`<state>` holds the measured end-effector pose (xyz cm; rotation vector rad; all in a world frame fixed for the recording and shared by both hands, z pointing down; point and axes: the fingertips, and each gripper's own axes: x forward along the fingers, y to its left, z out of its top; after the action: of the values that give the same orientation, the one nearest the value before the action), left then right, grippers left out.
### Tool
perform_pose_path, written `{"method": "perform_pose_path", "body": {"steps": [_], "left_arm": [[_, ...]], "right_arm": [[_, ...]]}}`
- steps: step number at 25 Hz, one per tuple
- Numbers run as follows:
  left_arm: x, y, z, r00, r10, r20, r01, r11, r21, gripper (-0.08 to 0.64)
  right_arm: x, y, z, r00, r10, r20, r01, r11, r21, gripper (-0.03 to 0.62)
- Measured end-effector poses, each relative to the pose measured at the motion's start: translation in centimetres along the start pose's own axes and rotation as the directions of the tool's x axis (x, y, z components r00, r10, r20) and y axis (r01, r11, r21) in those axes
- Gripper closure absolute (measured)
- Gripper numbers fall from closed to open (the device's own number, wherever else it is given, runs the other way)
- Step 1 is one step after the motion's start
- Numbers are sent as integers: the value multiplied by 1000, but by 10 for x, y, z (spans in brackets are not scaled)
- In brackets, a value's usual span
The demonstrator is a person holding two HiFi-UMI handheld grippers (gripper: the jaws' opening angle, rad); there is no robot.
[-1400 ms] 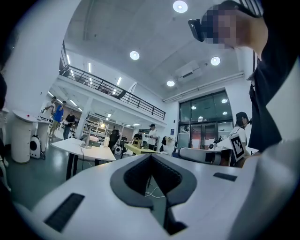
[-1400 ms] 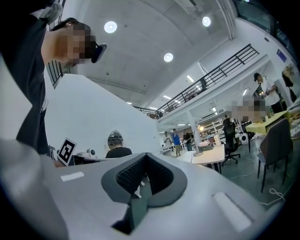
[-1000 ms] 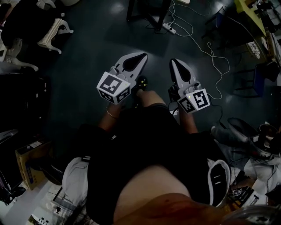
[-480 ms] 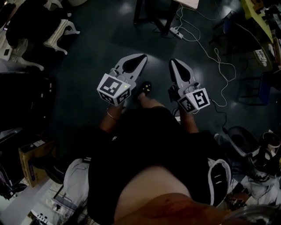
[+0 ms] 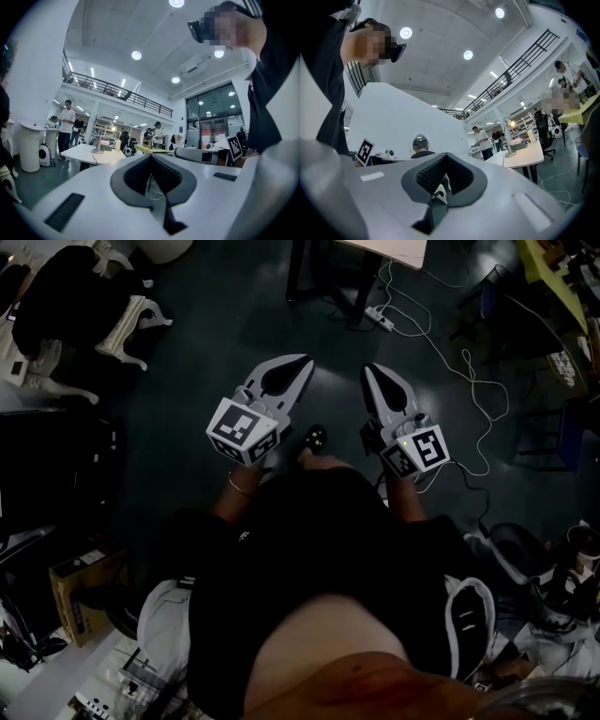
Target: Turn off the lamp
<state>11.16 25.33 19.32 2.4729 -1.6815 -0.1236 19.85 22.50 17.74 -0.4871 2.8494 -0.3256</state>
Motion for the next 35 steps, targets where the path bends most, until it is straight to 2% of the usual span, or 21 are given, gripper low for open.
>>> {"method": "perform_pose_path", "body": {"steps": [4, 8, 11, 19, 23, 35], "left_arm": [[15, 4, 4, 1000, -21, 1, 20, 999, 34, 552], [23, 18, 3, 1000, -24, -2, 24, 1000, 6, 552], [30, 29, 5, 1000, -20, -7, 20, 1000, 7, 552], [53, 43, 7, 999, -45, -19, 45, 999, 15, 552], [62, 54, 7, 999, -47, -18, 48, 999, 19, 552], [104, 69, 7, 993, -114, -21, 114, 993, 16, 552]], "right_arm": [[11, -17, 0, 1000, -10, -17, 10, 1000, -14, 592], [26, -26, -2, 999, -23, -25, 23, 1000, 8, 592], [34, -34, -4, 999, -13, -41, 12, 1000, -23, 592], [49, -56, -2, 999, -44, -25, 44, 999, 7, 592], [55, -66, -6, 999, -40, -24, 40, 999, -20, 592], [60, -105, -5, 993, -114, -6, 114, 993, -25, 592]]}}
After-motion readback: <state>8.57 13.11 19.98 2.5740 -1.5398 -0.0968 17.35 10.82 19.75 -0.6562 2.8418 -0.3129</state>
